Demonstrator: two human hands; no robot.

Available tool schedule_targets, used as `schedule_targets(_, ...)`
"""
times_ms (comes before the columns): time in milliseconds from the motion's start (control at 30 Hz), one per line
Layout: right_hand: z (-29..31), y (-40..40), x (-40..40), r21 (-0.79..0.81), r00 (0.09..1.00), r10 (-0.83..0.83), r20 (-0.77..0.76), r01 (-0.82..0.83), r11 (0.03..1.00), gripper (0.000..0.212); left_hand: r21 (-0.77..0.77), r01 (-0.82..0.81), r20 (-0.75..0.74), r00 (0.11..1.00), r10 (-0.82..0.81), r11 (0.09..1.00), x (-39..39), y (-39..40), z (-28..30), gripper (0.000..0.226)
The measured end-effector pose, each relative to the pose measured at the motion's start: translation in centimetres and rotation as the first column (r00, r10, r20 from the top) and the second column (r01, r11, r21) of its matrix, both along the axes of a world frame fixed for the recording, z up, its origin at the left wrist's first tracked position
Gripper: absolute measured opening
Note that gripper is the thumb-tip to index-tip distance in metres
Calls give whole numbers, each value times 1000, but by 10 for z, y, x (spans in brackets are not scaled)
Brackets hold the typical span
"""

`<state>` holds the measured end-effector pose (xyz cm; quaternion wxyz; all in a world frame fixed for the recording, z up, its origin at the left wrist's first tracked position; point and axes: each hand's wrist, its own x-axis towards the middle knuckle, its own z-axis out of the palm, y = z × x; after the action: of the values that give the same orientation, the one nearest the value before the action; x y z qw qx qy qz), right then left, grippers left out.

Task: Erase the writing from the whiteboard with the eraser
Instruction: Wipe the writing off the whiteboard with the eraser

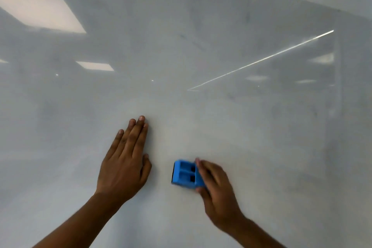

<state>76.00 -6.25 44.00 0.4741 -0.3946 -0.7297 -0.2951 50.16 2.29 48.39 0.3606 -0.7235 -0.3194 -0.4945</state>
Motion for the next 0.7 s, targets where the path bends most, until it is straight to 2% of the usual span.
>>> schedule_targets(33,27,-6,9,63,999,-9,-47,12,998,52,-35,-1,-17,1000,0,999,5,-5,6,76)
schedule_targets(100,118,-9,28,136,975,-96,-202,125,983,54,-84,16,-28,999,-18,996,22,-12,21,76)
schedule_targets(133,157,-8,35,207,971,-118,-209,162,965,54,-75,8,-30,1000,-10,997,30,-8,25,76)
schedule_targets(200,219,-5,50,248,964,-202,-172,241,938,52,-38,-7,-32,999,6,999,39,-6,30,75)
schedule_targets(267,272,-4,62,334,953,-294,-70,300,893,50,-29,-28,-13,1000,28,999,45,-3,29,75)
schedule_targets(367,320,7,66,391,923,-382,43,336,857,47,-21,-49,0,999,49,999,49,3,25,75)
schedule_targets(500,304,14,81,456,926,-354,130,261,851,46,38,-68,5,998,67,997,49,14,23,76)
schedule_targets(600,238,17,98,447,930,-329,162,228,865,44,69,-84,17,996,83,994,52,16,21,75)
schedule_targets(700,144,15,109,415,935,-317,160,227,881,41,81,-68,29,997,66,994,53,20,19,75)
